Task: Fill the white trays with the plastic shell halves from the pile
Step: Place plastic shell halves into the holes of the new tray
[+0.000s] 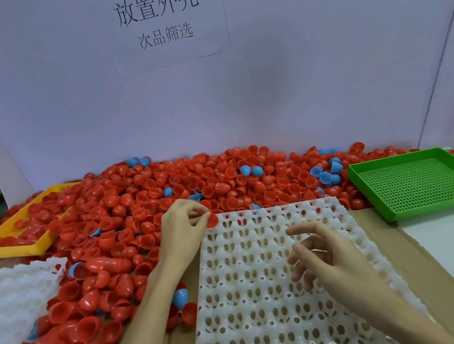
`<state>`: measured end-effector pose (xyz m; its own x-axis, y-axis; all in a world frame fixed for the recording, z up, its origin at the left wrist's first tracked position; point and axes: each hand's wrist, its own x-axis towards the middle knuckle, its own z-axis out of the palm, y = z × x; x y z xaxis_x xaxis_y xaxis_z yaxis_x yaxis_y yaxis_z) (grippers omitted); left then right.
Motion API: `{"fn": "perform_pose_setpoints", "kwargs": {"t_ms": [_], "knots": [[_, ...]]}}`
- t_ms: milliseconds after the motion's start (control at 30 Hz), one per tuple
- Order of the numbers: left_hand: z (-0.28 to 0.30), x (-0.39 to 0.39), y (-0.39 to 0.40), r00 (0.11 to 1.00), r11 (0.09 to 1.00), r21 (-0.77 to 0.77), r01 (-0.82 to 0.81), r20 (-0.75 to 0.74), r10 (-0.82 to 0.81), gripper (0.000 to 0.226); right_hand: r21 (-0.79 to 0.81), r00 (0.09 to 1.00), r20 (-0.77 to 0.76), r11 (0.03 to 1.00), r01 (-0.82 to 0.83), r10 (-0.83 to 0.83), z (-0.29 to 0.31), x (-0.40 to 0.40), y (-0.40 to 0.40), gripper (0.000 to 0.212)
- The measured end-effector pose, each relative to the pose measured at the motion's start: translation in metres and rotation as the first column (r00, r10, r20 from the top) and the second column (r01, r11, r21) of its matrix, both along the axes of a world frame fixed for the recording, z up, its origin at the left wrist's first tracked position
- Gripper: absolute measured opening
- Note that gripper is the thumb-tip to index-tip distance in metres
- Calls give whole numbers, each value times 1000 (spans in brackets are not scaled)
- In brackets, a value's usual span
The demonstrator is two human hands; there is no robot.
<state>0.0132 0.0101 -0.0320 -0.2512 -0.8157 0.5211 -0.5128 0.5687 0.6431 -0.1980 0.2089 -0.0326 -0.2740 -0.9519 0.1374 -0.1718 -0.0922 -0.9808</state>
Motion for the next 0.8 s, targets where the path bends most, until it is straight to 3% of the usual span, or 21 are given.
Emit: {"fn": "perform_pose_setpoints", "kwargs": {"t_ms": [133, 333, 600, 800], "knots": [[-1, -1, 0, 999, 999, -35, 23, 32, -22, 7, 5, 1000, 5, 1000, -5, 5, -1, 0, 0, 20], [-8, 0, -2, 964, 999, 33, 40, 262, -47, 25, 13, 1000, 15, 1000, -7, 7, 1, 0, 1, 20], [-13, 7, -5, 938, 990, 119, 70, 331, -106, 25, 26, 1000, 15, 1000, -13, 13, 4, 1, 2, 19], [-12, 5, -3, 957, 999, 13, 53, 286, -54, 26, 29, 1000, 11, 999, -14, 13, 5, 0, 2, 20]]}}
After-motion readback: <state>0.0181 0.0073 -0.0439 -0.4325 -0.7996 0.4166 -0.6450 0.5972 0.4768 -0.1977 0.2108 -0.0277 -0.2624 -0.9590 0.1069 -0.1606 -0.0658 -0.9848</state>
